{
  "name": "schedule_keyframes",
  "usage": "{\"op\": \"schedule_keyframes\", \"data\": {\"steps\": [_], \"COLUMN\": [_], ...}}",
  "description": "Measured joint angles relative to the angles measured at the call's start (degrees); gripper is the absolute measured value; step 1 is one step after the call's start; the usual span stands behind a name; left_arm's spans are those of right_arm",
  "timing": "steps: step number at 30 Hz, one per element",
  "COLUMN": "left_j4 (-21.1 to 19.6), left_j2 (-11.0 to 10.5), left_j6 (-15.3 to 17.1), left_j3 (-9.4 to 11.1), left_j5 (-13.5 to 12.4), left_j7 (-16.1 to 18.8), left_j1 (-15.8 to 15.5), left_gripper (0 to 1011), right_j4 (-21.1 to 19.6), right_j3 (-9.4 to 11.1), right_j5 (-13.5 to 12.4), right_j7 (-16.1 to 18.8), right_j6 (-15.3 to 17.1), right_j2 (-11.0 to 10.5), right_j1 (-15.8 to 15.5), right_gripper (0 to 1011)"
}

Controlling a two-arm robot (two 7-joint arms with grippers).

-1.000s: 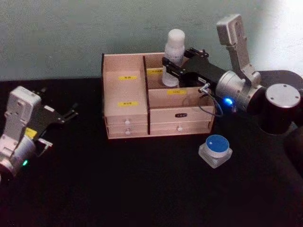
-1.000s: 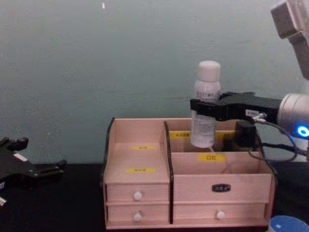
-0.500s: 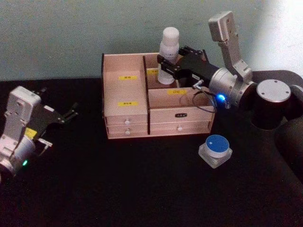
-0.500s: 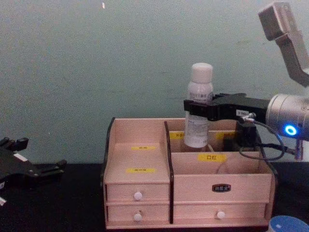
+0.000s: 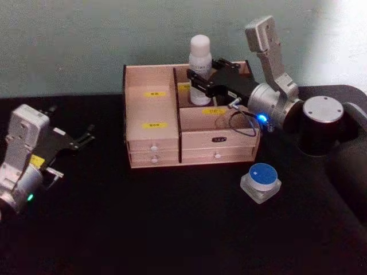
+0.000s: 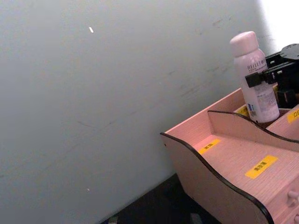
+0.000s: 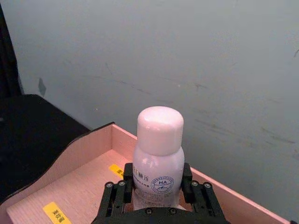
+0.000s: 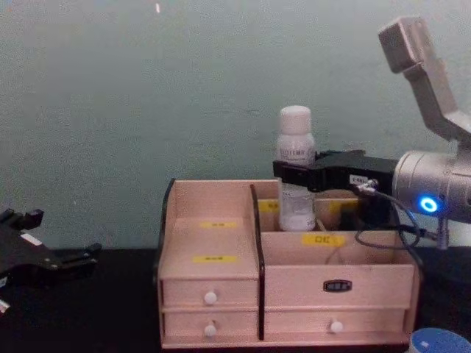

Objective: Pick up the facial cleanser and watermelon frost from the table and place them into the tiered storage box.

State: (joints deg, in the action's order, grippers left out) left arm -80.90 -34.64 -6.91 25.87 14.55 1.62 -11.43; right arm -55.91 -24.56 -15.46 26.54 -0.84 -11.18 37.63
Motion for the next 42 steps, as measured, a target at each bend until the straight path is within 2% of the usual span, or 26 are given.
{"op": "schedule_keyframes", "data": {"steps": [31,42], "left_j4": [0.0,0.0], "left_j2": [0.0,0.0], "left_j6": [0.0,0.0], "left_j3": [0.0,0.0], "left_j5": [0.0,0.0], "left_j7": [0.0,0.0], "left_j1": [0.0,0.0], "left_gripper": [1001,1001], "right_j4": [5.4,5.9], "right_j3": [0.6,0.7], "right_j5": [1.3,1.6], "right_j7": [0.0,0.0], "right_j6": [0.6,0.7], "right_j2": [1.7,1.8], "right_j1": [1.2,1.3], "right_gripper": [600,600]}}
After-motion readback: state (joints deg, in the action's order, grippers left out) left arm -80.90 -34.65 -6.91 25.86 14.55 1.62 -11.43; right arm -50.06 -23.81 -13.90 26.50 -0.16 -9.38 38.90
